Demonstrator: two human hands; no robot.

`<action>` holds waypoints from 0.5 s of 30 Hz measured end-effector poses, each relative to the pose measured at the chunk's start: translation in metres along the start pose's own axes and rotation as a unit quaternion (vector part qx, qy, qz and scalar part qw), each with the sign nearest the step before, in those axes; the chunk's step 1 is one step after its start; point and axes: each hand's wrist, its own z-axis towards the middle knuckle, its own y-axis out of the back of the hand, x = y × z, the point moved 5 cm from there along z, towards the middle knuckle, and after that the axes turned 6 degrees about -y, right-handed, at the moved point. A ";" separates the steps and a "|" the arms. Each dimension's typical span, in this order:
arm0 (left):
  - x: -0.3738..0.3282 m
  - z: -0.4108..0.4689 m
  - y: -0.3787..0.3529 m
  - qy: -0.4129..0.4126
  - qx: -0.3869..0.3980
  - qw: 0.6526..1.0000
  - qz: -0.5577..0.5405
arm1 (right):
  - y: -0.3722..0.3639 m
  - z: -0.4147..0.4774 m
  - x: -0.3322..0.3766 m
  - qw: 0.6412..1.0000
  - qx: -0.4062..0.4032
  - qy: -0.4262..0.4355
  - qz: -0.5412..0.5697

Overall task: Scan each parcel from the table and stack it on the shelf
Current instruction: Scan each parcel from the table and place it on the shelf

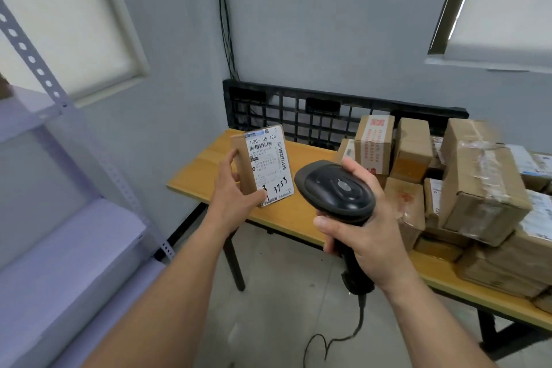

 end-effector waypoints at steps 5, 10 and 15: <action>0.009 -0.026 0.055 -0.002 -0.047 0.998 -0.033 | -0.048 -0.010 0.005 0.999 0.023 0.021 -0.011; 0.036 -0.067 0.125 0.020 -0.110 0.993 -0.033 | -0.109 -0.023 0.002 0.999 0.039 0.032 -0.014; 0.060 -0.111 0.197 0.043 -0.155 0.986 -0.050 | -0.184 -0.045 -0.003 0.997 0.067 0.021 -0.001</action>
